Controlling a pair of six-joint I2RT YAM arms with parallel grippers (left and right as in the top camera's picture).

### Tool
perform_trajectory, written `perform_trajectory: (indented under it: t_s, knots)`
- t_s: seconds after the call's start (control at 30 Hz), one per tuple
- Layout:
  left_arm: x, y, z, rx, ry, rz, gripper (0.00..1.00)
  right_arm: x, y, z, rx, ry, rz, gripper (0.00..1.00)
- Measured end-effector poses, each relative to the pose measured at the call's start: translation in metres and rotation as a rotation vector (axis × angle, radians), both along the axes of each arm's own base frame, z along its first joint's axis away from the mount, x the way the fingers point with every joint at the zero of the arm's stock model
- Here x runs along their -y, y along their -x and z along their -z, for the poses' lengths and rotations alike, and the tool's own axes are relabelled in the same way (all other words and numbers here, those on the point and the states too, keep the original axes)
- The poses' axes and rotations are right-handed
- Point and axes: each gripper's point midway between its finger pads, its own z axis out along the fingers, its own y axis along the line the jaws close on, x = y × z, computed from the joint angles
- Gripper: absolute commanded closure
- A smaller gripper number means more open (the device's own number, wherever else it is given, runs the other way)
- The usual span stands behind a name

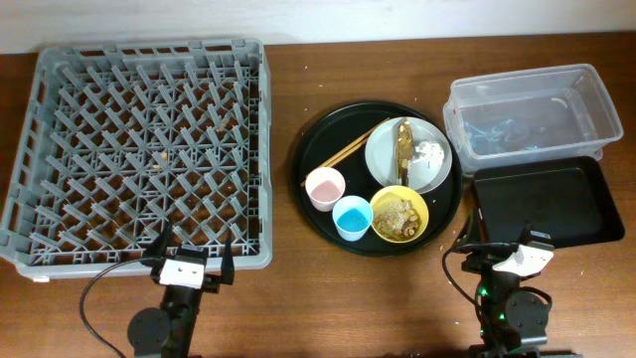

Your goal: Sort waste into correct bins and load items into the dishwasher rack

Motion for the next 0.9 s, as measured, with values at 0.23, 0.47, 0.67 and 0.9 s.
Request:
perform_trajectory:
  t_s: [0.23, 0.47, 0.67, 0.9]
  knots:
    - [0.0000, 0.0000, 0.0000, 0.000, 0.000, 0.000, 0.01, 0.0000, 0.0000, 0.0000, 0.000, 0.000, 0.000, 0.01]
    - [0.0000, 0.0000, 0.0000, 0.000, 0.000, 0.000, 0.01, 0.0000, 0.0000, 0.0000, 0.000, 0.000, 0.000, 0.02]
    - [0.0000, 0.0000, 0.0000, 0.000, 0.000, 0.000, 0.01, 0.0000, 0.0000, 0.0000, 0.000, 0.000, 0.000, 0.02]
    - [0.0021, 0.0003, -0.0003, 0.001, 0.001, 0.012, 0.01, 0.0000, 0.0000, 0.0000, 0.000, 0.000, 0.000, 0.01]
